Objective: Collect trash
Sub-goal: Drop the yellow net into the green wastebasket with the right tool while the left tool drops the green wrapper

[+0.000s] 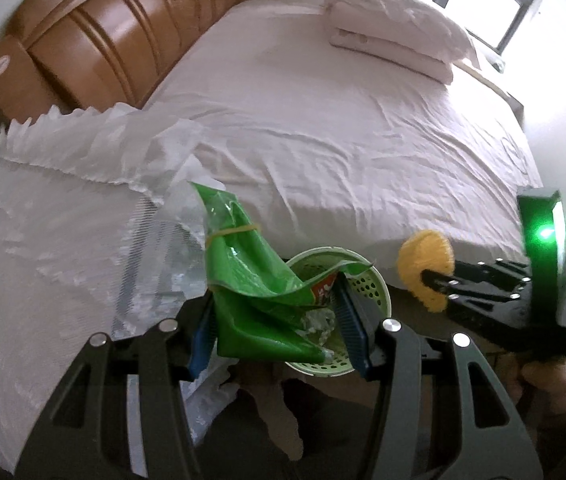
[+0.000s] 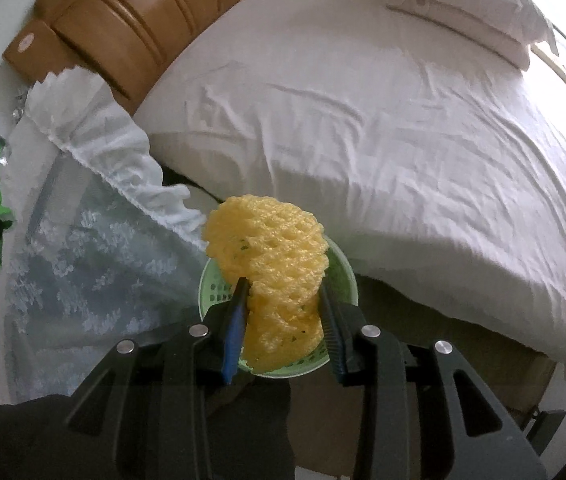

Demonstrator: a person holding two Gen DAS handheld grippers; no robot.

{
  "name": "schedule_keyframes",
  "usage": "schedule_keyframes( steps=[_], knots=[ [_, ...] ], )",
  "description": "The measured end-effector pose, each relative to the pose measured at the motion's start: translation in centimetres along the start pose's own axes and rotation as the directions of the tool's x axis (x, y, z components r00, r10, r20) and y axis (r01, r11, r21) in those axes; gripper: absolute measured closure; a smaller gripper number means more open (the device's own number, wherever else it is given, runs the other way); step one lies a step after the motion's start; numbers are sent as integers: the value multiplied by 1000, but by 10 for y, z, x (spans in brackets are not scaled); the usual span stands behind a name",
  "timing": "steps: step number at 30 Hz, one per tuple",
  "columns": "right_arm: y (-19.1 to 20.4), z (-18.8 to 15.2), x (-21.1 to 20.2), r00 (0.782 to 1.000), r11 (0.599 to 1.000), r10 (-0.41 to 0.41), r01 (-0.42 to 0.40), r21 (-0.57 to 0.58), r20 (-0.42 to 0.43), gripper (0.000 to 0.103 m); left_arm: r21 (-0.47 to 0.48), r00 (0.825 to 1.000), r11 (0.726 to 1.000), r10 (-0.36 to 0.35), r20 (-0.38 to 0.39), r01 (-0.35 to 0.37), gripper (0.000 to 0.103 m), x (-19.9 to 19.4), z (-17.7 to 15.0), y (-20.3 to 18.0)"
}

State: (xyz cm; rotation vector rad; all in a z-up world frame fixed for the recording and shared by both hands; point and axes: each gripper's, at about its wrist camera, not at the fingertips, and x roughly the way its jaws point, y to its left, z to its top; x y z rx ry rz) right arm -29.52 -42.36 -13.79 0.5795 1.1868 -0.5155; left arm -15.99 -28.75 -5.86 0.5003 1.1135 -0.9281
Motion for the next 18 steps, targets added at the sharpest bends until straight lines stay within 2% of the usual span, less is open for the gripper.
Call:
schedule_keyframes(
  steps=[1, 2, 3, 4, 5, 6, 10, 18],
  knots=[
    [0, -2, 7, 1000, 1000, 7, -7, 3, -13, 64, 3, 1000, 1000, -1, -2, 1, 51, 1, 0, -2],
    [0, -4, 10, 1000, 1000, 11, -11, 5, -16, 58, 6, 1000, 1000, -2, -6, 2, 51, 3, 1, -3],
    [0, -6, 15, 1000, 1000, 16, -16, 13, -19, 46, 7, 1000, 1000, -4, -13, 4, 51, 6, 1, -5],
    [-1, -8, 21, 1000, 1000, 14, -14, 22, -25, 39, 8, 1000, 1000, -6, -17, 6, 51, 8, 2, -5],
    [0, -9, 24, 1000, 1000, 11, -11, 26, -29, 25, 10, 1000, 1000, -8, -21, 8, 51, 10, 3, -6],
    [-1, -11, 29, 999, 999, 1, 1, 42, -37, 18, 12, 1000, 1000, -8, -26, 9, 51, 12, 3, -9],
    [-10, -14, 39, 997, 994, -10, 18, 110, -72, 13, 38, 999, 999, -25, -41, 26, 51, 21, 7, -20],
    [-44, -28, 26, 997, 979, -64, 73, 190, -50, 7, 116, 995, 991, -58, -76, 67, 51, 37, 8, -50]
  ],
)
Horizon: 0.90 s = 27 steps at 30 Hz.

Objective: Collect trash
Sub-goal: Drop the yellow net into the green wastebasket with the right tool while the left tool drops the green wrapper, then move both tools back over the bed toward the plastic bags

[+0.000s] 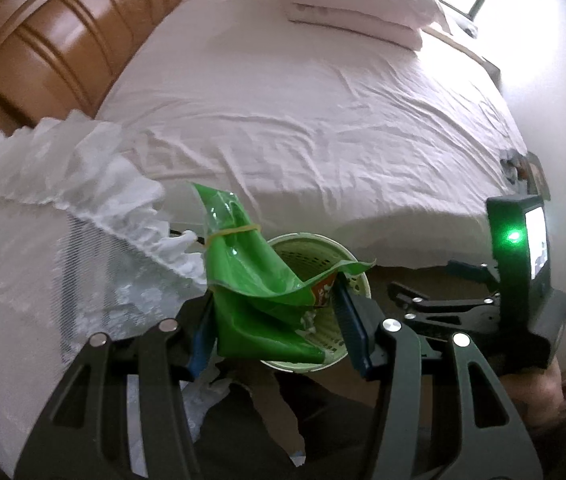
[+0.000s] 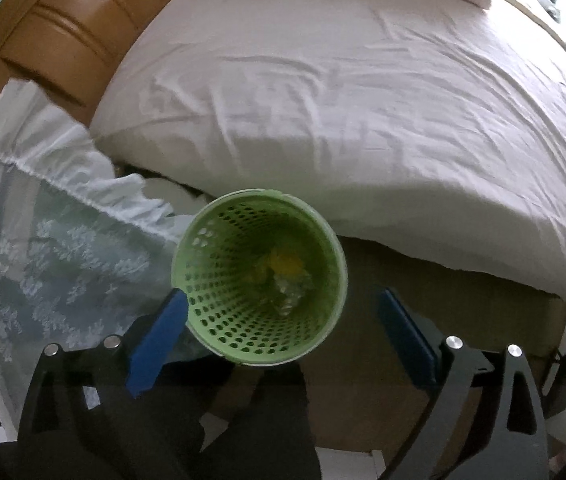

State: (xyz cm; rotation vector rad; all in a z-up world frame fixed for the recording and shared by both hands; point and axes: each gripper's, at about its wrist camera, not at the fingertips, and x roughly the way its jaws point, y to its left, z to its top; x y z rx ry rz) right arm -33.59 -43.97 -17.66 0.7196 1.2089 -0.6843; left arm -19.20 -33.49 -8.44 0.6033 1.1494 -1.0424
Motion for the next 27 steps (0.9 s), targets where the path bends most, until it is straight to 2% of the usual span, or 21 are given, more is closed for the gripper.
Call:
schedule_keyframes(
  steps=[6, 7, 10, 14, 20, 27],
  knots=[
    [-37, -10, -9, 999, 995, -31, 30, 91, 11, 7, 87, 999, 995, -36, -39, 40, 50, 13, 3, -29],
    [-43, -12, -11, 999, 993, -34, 32, 113, 14, 7, 96, 998, 994, -40, -46, 45, 47, 15, 3, -33],
    [-56, -16, -13, 999, 988, -31, 28, 152, 17, 7, 117, 997, 992, -48, -66, 56, 19, 17, 3, -43],
    [-65, -19, -15, 999, 983, -34, 30, 180, 18, 7, 133, 997, 990, -49, -55, 56, 10, 13, 2, -46],
    [-64, -19, -15, 999, 984, -34, 31, 177, 18, 7, 111, 995, 991, -61, -75, 69, 10, 15, 2, -44],
    [-57, -17, -16, 999, 988, -32, 29, 154, 18, 7, 106, 997, 993, -52, -56, 58, 10, 12, 2, -39]
  ],
)
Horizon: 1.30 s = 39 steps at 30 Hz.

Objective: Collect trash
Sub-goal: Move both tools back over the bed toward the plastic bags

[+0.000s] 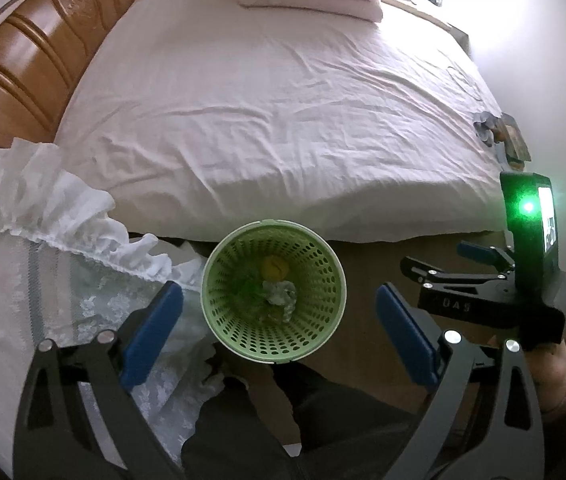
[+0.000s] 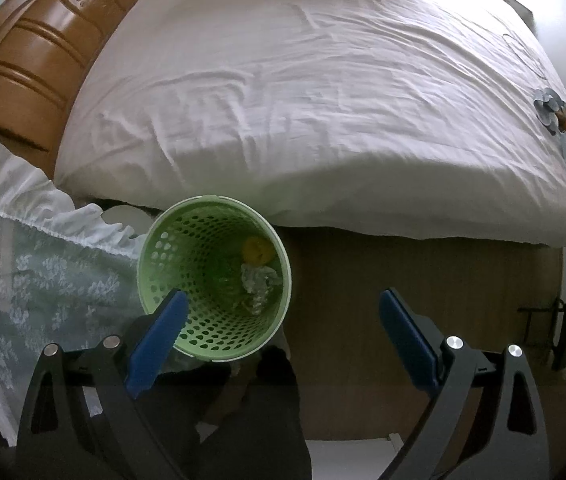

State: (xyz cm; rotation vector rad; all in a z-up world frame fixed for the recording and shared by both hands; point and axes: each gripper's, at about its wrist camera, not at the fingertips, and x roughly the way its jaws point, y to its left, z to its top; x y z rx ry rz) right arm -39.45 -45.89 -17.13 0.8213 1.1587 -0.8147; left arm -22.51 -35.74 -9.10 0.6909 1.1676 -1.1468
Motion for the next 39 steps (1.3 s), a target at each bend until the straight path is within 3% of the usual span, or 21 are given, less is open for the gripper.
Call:
schedule_keyframes(
  steps=[11, 15, 20, 23, 27, 30, 34, 39],
  knots=[
    [37, 10, -2, 1000, 997, 18, -17, -70, 14, 7, -80, 999, 996, 33, 35, -31, 10, -16, -1, 31],
    [69, 20, -4, 999, 988, 33, -31, -151, 11, 7, -135, 994, 988, 85, 70, -75, 10, -32, -9, 54],
    [129, 33, -14, 997, 950, 73, -60, -307, 29, 7, -262, 979, 954, 178, 104, -145, 10, -58, -32, 100],
    [176, 37, -23, 993, 907, 108, -80, -414, 45, 7, -347, 963, 919, 241, 118, -188, 10, -77, -51, 130],
    [234, 37, -31, 986, 842, 160, -110, -529, 49, 7, -472, 939, 850, 323, 115, -235, 10, -101, -86, 173],
    [295, 27, -36, 979, 760, 200, -133, -636, 35, 7, -557, 926, 792, 364, 99, -251, 10, -114, -113, 201],
    [349, 12, -39, 972, 678, 233, -155, -718, 9, 7, -654, 917, 713, 393, 74, -253, 10, -123, -150, 232],
    [394, -5, -42, 967, 608, 252, -175, -774, -20, 7, -735, 909, 632, 413, 54, -244, 10, -132, -186, 264]
  ],
)
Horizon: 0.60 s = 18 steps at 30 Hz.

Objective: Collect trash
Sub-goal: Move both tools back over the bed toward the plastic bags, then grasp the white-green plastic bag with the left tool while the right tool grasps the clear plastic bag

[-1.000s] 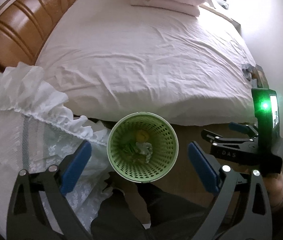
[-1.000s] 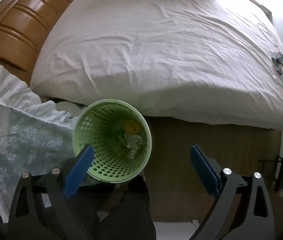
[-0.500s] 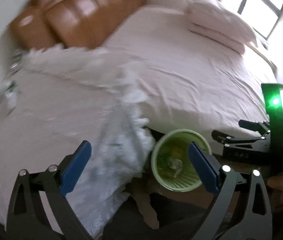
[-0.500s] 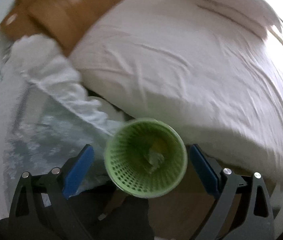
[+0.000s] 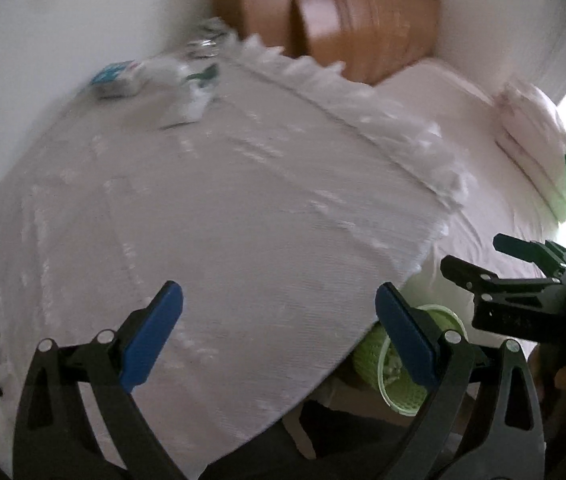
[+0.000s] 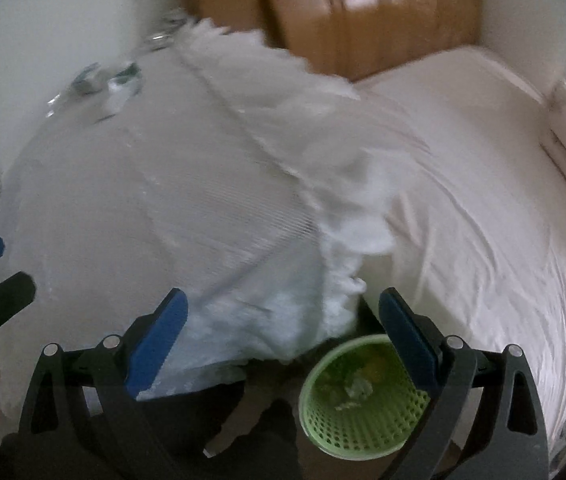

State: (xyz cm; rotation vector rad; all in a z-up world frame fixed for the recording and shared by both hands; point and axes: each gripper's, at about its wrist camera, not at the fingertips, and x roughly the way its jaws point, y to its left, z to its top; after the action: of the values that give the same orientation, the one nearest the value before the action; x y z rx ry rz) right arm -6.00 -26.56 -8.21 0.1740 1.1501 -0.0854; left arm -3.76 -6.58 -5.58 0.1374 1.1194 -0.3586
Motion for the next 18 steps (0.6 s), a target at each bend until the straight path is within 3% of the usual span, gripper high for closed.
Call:
schedule_keyframes(
  steps=[6, 10, 18],
  knots=[
    [30, 20, 8, 1000, 999, -10, 10, -45, -13, 7, -17, 999, 999, 35, 3, -34, 10, 13, 18, 25],
    [35, 36, 14, 1000, 999, -16, 16, -30, -20, 7, -4, 999, 999, 48, 17, -48, 10, 27, 49, 38],
    [47, 87, 31, 1000, 999, -26, 26, -18, 0, 5, -4, 995, 996, 89, 34, -89, 10, 88, 141, 63]
  ],
)
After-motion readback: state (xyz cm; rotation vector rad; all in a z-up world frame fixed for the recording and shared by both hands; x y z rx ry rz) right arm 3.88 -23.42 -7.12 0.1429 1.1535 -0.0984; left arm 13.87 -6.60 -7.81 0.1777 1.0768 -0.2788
